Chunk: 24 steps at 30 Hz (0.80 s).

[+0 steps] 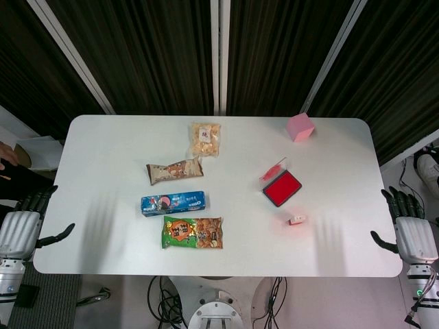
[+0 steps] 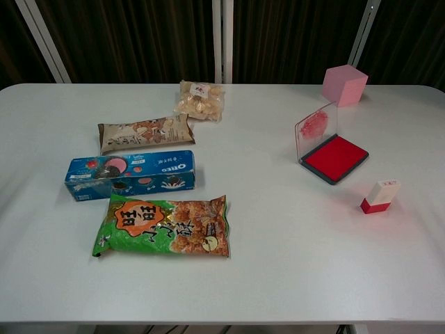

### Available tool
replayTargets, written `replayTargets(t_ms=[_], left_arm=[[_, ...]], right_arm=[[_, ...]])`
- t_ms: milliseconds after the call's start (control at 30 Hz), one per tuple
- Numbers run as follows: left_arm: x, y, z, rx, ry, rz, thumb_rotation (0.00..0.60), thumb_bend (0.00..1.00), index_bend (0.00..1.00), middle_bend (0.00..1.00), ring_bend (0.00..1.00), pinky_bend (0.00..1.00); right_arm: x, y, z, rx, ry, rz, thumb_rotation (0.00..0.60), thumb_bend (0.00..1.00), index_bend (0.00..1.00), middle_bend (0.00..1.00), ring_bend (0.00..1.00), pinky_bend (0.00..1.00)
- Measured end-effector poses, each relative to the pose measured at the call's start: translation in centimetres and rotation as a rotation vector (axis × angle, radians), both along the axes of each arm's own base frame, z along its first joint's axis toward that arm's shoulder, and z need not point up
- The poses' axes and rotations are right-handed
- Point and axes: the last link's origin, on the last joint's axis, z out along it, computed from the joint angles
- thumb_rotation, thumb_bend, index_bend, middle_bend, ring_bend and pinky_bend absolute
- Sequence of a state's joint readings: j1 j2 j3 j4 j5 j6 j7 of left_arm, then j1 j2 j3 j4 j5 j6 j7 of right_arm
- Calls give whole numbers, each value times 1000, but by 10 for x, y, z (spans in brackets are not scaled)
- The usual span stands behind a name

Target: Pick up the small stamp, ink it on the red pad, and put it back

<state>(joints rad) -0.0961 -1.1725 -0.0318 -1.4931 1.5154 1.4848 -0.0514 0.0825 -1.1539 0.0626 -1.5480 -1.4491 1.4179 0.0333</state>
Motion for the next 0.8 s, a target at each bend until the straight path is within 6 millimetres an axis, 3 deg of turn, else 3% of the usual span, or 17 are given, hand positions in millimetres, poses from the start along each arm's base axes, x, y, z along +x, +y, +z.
replayTargets(t_ms=[800], left_arm=[[0,-2,0,-1,-3,0,179,166,89,118,118,206]], right_arm=[[12,-6,-7,61,67,49,600,139,0,0,0,0]])
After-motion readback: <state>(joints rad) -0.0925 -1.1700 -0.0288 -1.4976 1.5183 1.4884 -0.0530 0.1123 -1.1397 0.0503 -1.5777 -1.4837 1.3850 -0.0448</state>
